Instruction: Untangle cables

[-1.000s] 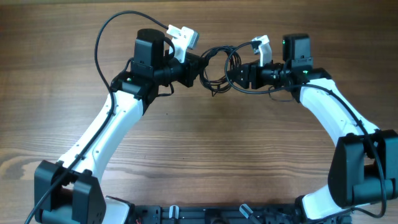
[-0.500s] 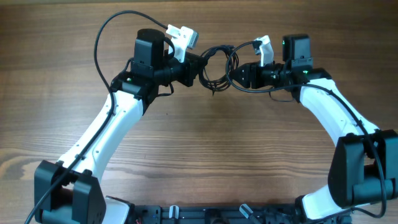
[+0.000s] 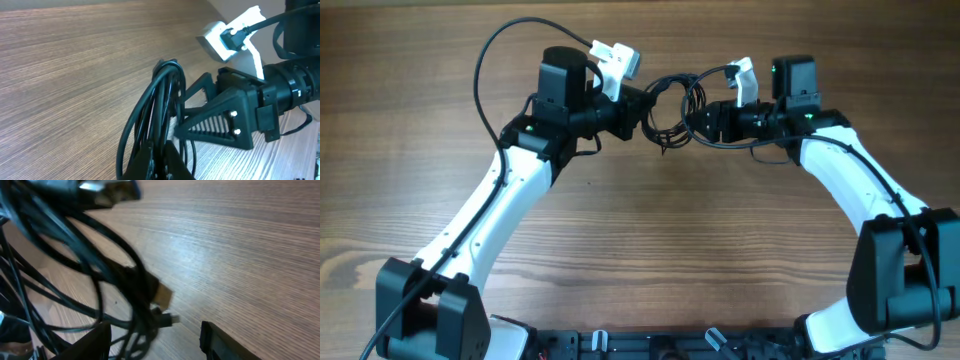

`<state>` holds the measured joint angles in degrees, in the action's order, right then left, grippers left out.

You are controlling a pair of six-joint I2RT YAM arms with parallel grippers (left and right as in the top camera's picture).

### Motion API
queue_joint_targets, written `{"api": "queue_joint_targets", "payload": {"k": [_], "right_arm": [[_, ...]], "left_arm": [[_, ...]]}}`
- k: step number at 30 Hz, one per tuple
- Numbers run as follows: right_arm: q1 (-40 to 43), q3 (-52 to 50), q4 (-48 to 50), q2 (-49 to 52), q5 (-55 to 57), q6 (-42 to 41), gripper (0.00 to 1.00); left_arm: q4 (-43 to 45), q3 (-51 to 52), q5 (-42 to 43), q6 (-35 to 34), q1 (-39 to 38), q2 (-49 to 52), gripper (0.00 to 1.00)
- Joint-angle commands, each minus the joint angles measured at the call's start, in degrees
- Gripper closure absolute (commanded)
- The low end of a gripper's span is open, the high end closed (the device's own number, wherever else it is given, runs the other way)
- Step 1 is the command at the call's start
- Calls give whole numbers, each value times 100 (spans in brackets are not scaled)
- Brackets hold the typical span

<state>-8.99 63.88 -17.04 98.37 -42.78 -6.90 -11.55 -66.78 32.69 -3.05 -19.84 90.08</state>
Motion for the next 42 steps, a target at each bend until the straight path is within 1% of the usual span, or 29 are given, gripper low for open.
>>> {"api": "queue_joint_targets", "payload": {"k": [1, 3, 5, 6, 8, 9, 10, 11, 14, 23, 27, 31, 37, 42], "right_arm": [[-225, -15, 72, 85, -74, -76, 41], [-302, -15, 107, 85, -72, -81, 44], [-352, -15, 144, 85, -72, -85, 49], [-365, -15, 157, 85, -70, -83, 55], [-369, -15, 168, 85, -42, -85, 71], [-369, -15, 166, 85, 13, -87, 83], [-369, -15, 164, 85, 111, -133, 91], [-369, -15, 162, 85, 229, -212, 96], [-369, -15, 160, 85, 492, -264, 95], [-352, -15, 44, 85, 2052, -1143, 96], [-177, -15, -114, 85, 2465, -1401, 96], [136, -15, -297, 85, 2470, -1373, 96], [420, -15, -481, 85, 2474, -1078, 96], [409, -15, -570, 85, 2435, -826, 95]], "left_arm": [[39, -118, 131, 116, -57, -160, 95], [39, -118, 133, 116, -57, -160, 95], [42, -118, 133, 116, -57, -160, 95], [44, -118, 133, 116, -57, -160, 95], [44, -118, 133, 116, -57, -160, 95], [44, -118, 133, 116, -57, -160, 95], [50, -118, 133, 116, -57, -160, 95], [57, -118, 133, 116, -57, -160, 95], [59, -118, 92, 116, -57, -160, 95], [57, -118, -337, 133, -33, -160, 95], [63, -118, -531, 133, 177, -160, 95], [59, -118, -522, 129, 608, -192, 96], [44, -118, -511, 129, 1266, -448, 96], [-120, -118, -511, 133, 1423, -675, 95]]}}
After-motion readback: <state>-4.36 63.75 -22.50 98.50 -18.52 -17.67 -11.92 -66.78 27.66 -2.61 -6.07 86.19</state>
